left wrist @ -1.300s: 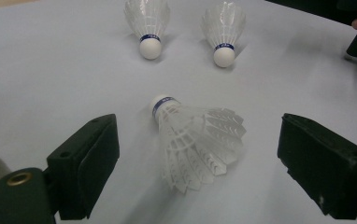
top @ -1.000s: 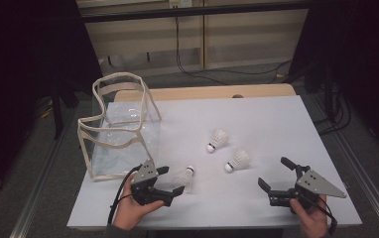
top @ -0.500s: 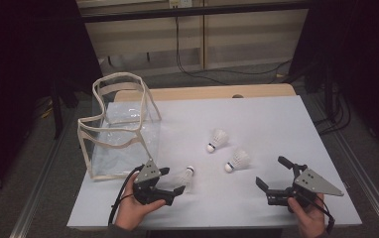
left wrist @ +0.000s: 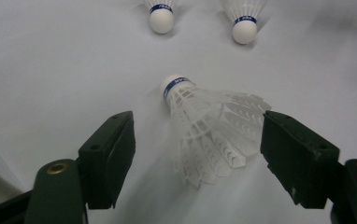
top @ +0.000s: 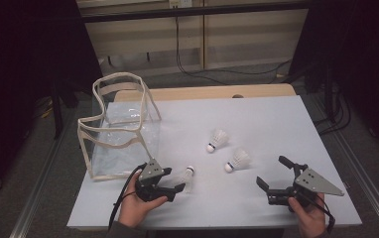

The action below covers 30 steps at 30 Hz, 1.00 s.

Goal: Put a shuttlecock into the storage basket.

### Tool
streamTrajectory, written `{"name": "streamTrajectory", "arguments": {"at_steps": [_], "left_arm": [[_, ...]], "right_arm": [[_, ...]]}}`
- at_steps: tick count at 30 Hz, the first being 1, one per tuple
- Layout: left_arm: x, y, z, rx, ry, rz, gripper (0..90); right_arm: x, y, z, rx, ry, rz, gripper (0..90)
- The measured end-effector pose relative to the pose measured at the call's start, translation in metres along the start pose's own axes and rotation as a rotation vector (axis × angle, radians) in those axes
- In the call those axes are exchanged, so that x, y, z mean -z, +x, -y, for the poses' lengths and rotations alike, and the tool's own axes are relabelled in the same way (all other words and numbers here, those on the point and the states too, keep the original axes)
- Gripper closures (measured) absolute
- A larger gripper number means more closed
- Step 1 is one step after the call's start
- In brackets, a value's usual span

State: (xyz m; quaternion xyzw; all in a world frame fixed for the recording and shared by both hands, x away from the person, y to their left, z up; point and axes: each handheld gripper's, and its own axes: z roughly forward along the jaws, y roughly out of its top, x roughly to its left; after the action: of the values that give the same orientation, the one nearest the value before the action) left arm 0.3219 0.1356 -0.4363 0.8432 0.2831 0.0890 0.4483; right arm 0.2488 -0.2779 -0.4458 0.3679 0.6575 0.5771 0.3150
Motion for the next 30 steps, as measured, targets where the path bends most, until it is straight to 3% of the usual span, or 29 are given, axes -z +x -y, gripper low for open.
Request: {"name": "streamTrajectory", "arguments": {"at_steps": [10,14,23,30], "left_arm": [[-0.004,0.002,-0.001,0.008,0.004,-0.006,36.3],[-0.006,0.003,-0.002,-0.007,0.009,-0.009,40.4],[-0.011,0.006,-0.002,0.030,0.027,-0.015,48.5],[-0.014,0.007,-0.004,0.027,0.038,-0.037,55.1]], "right_arm": [[0.001,0.001,0.000,0.001,0.003,0.003,0.1],[0.002,0.000,0.001,-0.005,0.004,0.005,0.1],[0.001,-0.001,0.001,-0.016,0.005,0.008,0.1],[0.002,-0.001,0.000,-0.016,0.002,0.011,0.1]]}}
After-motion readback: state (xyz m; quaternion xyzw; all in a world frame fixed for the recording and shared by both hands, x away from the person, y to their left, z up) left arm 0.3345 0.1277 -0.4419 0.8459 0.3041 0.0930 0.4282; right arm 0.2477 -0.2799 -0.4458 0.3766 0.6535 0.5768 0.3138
